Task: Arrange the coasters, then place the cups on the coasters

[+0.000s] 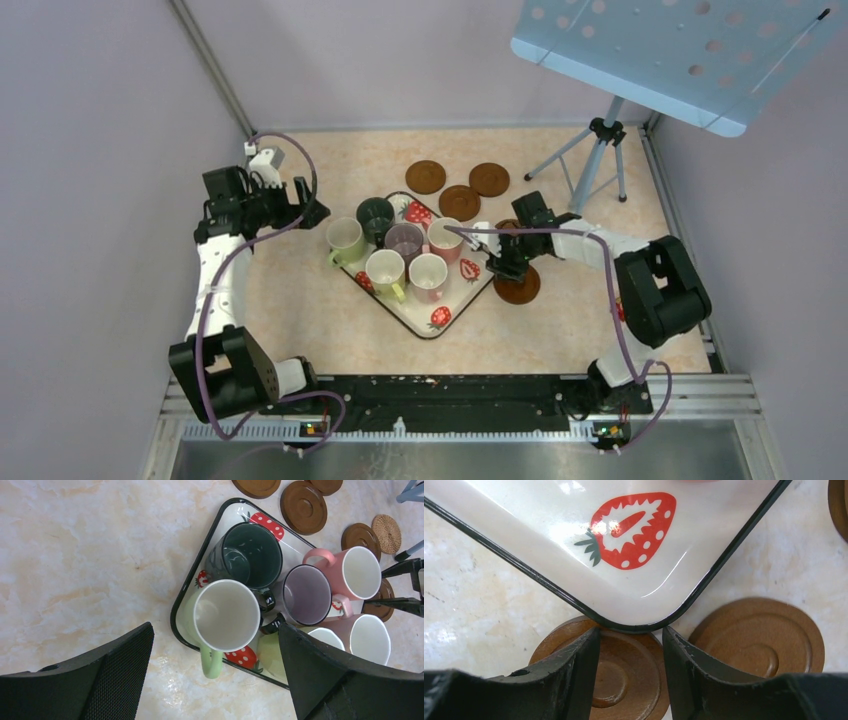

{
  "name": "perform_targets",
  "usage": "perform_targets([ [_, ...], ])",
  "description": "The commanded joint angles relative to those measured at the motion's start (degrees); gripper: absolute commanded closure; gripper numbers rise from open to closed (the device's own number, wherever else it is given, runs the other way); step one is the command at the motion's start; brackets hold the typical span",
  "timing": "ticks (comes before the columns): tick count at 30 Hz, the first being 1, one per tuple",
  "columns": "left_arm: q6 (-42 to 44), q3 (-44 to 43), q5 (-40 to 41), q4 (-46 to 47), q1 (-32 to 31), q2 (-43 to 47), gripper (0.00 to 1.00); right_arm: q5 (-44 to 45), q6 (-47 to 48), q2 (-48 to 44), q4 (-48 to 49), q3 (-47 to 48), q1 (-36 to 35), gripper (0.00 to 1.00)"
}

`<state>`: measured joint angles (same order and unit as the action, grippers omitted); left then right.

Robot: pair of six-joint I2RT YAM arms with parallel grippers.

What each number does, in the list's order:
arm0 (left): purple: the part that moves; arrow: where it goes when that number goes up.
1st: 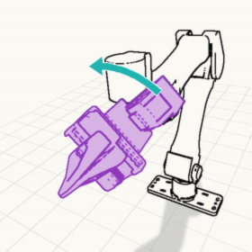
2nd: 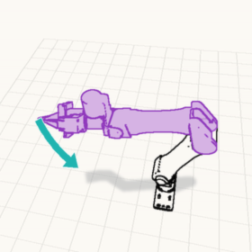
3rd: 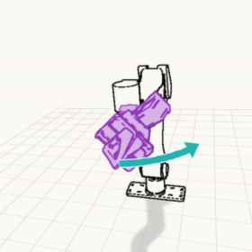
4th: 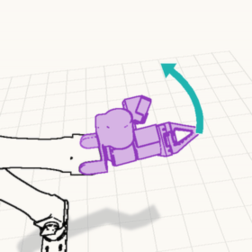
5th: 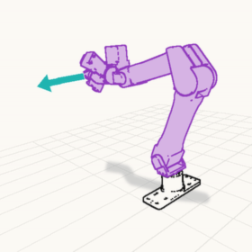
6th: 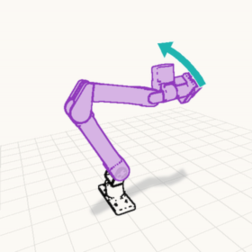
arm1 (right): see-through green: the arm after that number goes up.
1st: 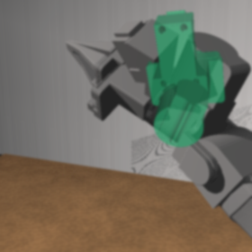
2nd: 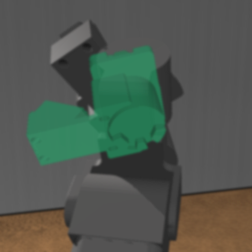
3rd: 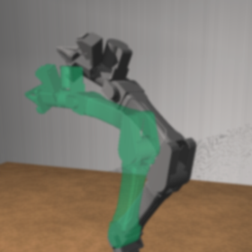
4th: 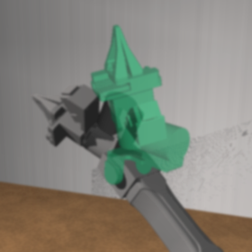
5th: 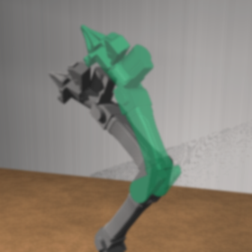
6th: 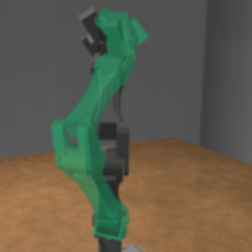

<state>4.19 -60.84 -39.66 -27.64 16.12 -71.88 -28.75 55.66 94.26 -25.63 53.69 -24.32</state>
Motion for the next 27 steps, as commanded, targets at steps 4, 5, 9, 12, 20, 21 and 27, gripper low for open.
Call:
perform_targets([
  [4,2.4,-4.7,-1.92,-2.92,0.45,-1.19,0.01,-3.37,-3.49,3.27,4.02,0.48,-7.34,0.51],
  [5,3.12,-5.48,-2.05,-3.75,0.39,-1.47,0.01,-2.29,-4.05,3.74,3.91,0.83,-8.32,0.51],
  [9,8.24,-9.29,-4.24,-7.41,0.4,-2.69,0.01,0.61,-4.07,5.5,2.65,2.45,-11.62,0.51],
  [12,12.58,-11.86,-7.61,-9.81,0.27,-2.68,0.01,-2.91,-4.66,5.68,0.14,4.38,-11.84,0.51],
  [20,23.67,-19.41,-6.79,-19.24,-10.97,-2.65,0.01,-9.44,-7.18,3.61,-3.7,7.16,-10.44,0.47],
  [21,24.47,-19.19,-3.33,-19.26,-14.77,-1.97,0.01,-10.0,-7.85,2.83,-4.1,7.24,-9.8,0.45],
  [27,26.11,-18.72,10.16,-18.42,-35.79,-2.22,0.01,-10.93,-14.26,-3.91,-2.82,5.74,-4.15,0.33],
])
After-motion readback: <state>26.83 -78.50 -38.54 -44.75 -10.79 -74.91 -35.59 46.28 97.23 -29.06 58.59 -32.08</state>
